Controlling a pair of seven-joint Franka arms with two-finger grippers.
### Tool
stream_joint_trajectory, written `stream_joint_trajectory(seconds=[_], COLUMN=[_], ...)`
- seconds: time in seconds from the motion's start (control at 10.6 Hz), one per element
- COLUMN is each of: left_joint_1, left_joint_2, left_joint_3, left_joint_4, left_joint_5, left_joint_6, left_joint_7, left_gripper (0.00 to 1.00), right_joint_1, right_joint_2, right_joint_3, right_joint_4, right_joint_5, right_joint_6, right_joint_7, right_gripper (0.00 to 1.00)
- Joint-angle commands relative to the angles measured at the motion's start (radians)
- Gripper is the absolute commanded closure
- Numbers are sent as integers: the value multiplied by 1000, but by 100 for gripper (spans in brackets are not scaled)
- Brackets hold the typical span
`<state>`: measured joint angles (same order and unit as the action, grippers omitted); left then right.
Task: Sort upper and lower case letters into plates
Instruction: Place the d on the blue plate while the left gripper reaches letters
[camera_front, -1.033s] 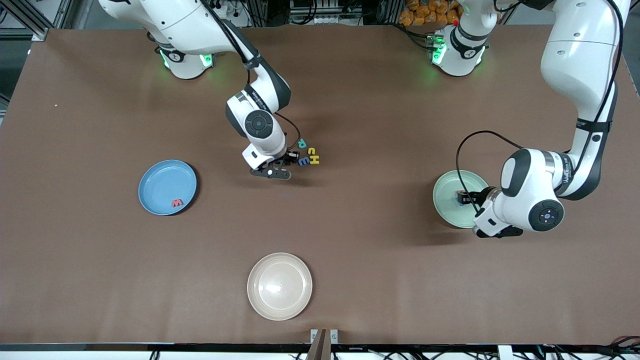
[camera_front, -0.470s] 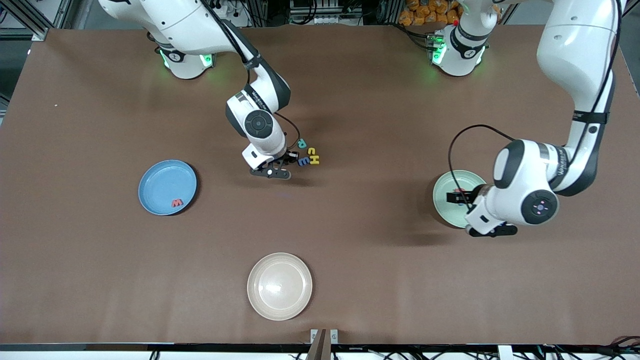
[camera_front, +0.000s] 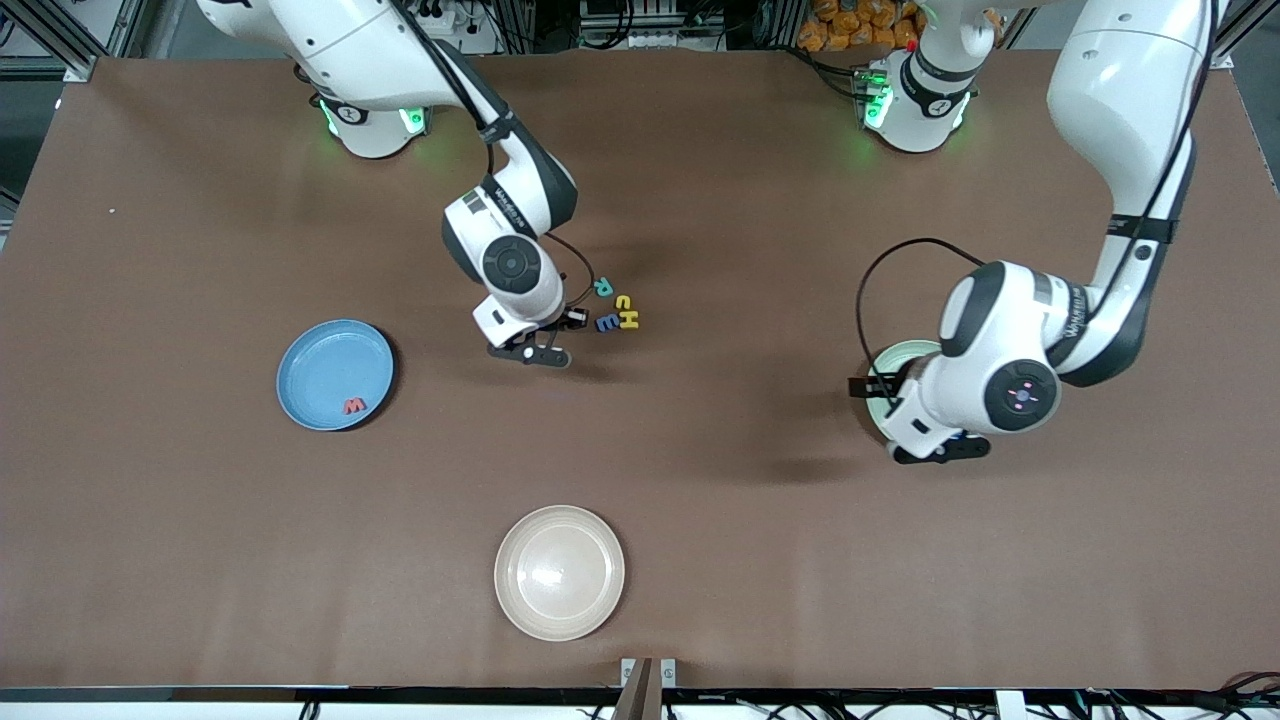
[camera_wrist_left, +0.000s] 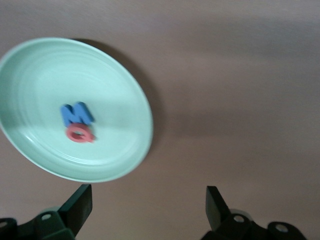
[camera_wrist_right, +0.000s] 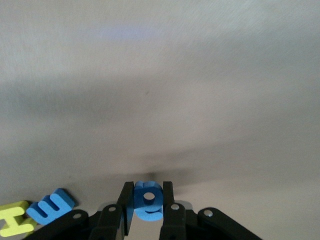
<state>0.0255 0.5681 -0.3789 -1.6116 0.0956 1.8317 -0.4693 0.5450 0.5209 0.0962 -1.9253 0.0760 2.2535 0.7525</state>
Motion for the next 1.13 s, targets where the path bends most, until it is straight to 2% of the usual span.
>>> stream_joint_trajectory(seconds=[0.0, 0.28, 0.47, 0.66, 0.85, 0.94, 1.03], left_joint_1=[-28, -117, -189, -264, -311, -353, -383], left_joint_2=[-28, -25, -17, -7, 4, 22, 39], left_joint_3=[-60, -91, -95, -94, -94, -94, -92], left_joint_4=[-22, -24, -24, -22, -16, -7, -7], left_joint_5=[24, 15, 10, -92, -181, -210, -211], left_joint_6=[0, 0, 9, 55, 119, 177, 219], left_joint_7=[-162, -372, -544, -641, -673, -707, -735], left_gripper=[0, 0, 0, 0, 0, 0, 0], right_joint_1=[-124, -322, -448, -566, -586, -586, -588], right_joint_2=[-39, -81, -81, -67, -65, -64, -64], right_joint_3=[10, 5, -3, -3, -3, -3, -3], right_joint_4=[17, 15, 12, 12, 9, 9, 9], right_joint_5=[-8, -15, -42, -59, -120, -123, -124], right_joint_6=[-96, -218, -248, -252, -250, -252, -252], right_joint_7=[-140, -463, -649, -812, -843, -844, -843], right_gripper=[90, 90, 90, 90, 88, 85, 69])
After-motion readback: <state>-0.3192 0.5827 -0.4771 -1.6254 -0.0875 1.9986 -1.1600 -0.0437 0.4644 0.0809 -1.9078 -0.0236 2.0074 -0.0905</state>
